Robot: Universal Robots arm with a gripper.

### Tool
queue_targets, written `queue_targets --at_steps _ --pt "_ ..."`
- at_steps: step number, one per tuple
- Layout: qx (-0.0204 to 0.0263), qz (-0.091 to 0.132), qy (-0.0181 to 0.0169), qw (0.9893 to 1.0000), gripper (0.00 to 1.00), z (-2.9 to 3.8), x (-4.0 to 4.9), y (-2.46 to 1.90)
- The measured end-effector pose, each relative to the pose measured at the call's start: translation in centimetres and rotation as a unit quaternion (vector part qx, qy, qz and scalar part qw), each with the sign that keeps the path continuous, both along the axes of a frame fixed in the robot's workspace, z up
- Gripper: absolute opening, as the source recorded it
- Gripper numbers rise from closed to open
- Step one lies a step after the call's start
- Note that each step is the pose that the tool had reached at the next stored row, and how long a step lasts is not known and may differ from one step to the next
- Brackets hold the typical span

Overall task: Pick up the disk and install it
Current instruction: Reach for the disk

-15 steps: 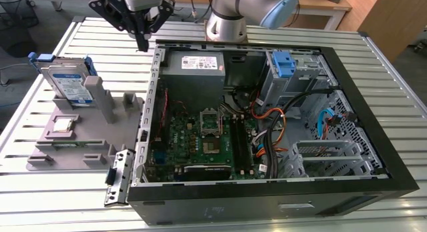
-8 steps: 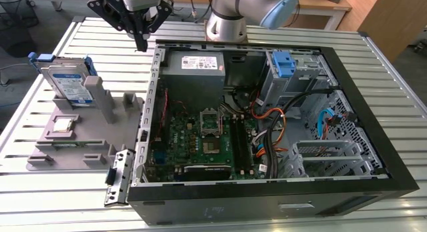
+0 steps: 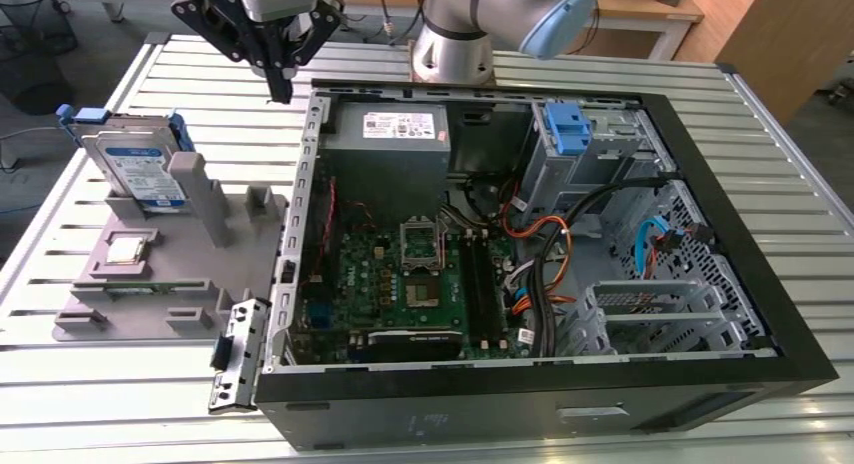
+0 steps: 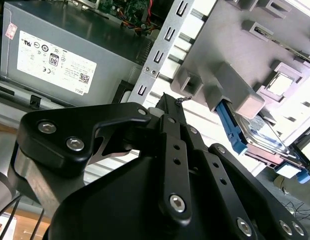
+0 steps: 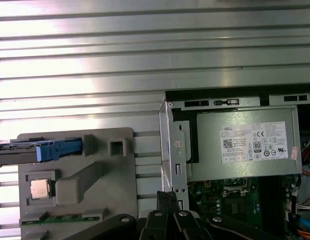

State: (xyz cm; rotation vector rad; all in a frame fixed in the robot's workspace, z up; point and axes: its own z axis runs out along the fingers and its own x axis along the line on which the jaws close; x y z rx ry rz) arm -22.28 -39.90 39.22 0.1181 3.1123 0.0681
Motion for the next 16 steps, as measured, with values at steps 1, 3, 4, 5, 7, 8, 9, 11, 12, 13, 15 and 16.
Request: queue_targets --at_steps 1,3,4,5,7,8,9,11,12,13,15,16 --pt "0.0 0.0 0.0 1.0 0.1 0.0 -0.06 0.0" --pt "0.0 0.0 0.0 1.0 0.1 0.0 -0.19 0.0" --pt "0.0 0.0 0.0 1.0 0.1 0.0 -0.26 0.0" --pt "0.0 0.0 0.0 1.0 0.1 0.0 -0.32 0.0" --pt "0.0 0.0 0.0 1.0 0.1 0.0 -0.46 0.0" --pt "0.0 0.0 0.0 1.0 0.1 0.0 -0.52 0.0" --pt "0.0 0.0 0.0 1.0 0.1 0.0 -0.57 0.0" --pt "0.0 0.0 0.0 1.0 0.1 0.0 -0.59 0.0" --pt "0.0 0.0 0.0 1.0 0.1 0.0 -0.6 0.0" --pt "0.0 0.0 0.0 1.0 0.1 0.0 -0.6 0.0" --pt "0.0 0.0 0.0 1.0 0.1 0.0 -0.6 0.0" --pt "0.0 0.0 0.0 1.0 0.1 0.0 -0.6 0.0"
